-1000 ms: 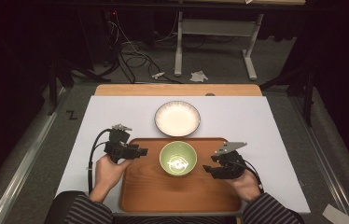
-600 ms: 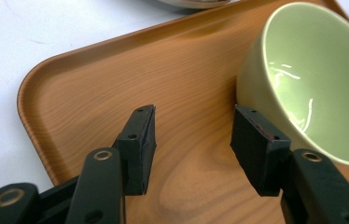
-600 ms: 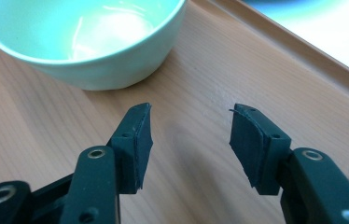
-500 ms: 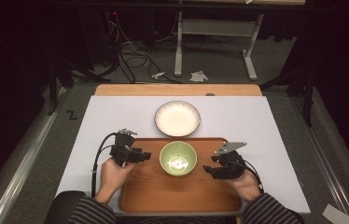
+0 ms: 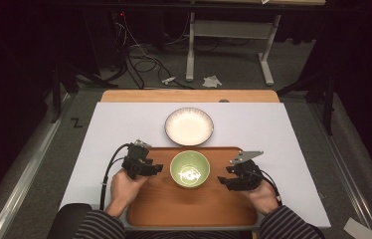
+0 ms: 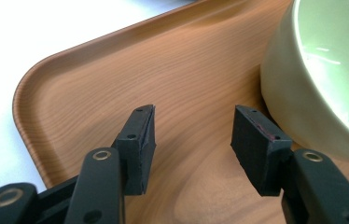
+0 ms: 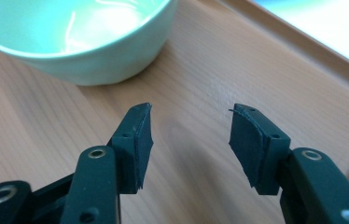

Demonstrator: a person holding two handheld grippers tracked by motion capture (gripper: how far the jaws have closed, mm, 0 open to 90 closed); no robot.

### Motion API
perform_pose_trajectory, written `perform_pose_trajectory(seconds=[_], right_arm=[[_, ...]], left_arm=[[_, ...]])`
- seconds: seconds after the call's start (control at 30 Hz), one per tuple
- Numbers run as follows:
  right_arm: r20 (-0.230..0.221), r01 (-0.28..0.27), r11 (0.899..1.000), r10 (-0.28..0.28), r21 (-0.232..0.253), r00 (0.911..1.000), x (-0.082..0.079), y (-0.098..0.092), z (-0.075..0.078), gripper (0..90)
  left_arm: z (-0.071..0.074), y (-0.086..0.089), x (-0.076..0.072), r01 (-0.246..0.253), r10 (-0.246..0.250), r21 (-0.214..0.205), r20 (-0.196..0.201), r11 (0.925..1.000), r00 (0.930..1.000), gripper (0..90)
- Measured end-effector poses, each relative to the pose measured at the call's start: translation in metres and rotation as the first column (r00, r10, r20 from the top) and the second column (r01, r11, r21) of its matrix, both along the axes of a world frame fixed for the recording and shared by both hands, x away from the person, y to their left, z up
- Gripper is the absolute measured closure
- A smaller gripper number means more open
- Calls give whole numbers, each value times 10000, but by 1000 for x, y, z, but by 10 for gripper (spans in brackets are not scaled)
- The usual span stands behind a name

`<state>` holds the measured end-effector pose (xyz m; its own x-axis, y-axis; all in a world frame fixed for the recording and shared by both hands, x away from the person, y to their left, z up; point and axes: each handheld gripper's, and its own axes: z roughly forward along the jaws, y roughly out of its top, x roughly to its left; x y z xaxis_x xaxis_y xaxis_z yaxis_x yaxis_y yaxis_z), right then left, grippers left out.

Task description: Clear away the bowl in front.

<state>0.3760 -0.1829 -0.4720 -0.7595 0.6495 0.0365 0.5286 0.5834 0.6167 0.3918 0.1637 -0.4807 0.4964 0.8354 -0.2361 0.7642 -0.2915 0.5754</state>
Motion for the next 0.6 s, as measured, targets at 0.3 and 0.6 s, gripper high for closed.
perform_pose_trajectory(seconds=[0.3, 0.6], right_arm=[[-353, -146, 9994, 135, -312, 9993, 2, 1, -5, 503], [-420, -60, 9997, 50, -246, 9991, 3, 0, -4, 502]], left_arm=[[-7, -2, 1, 45, -43, 218, -128, 9998, 9999, 492], [-8, 3, 5, -137, 130, -167, -374, 9998, 9992, 483]])
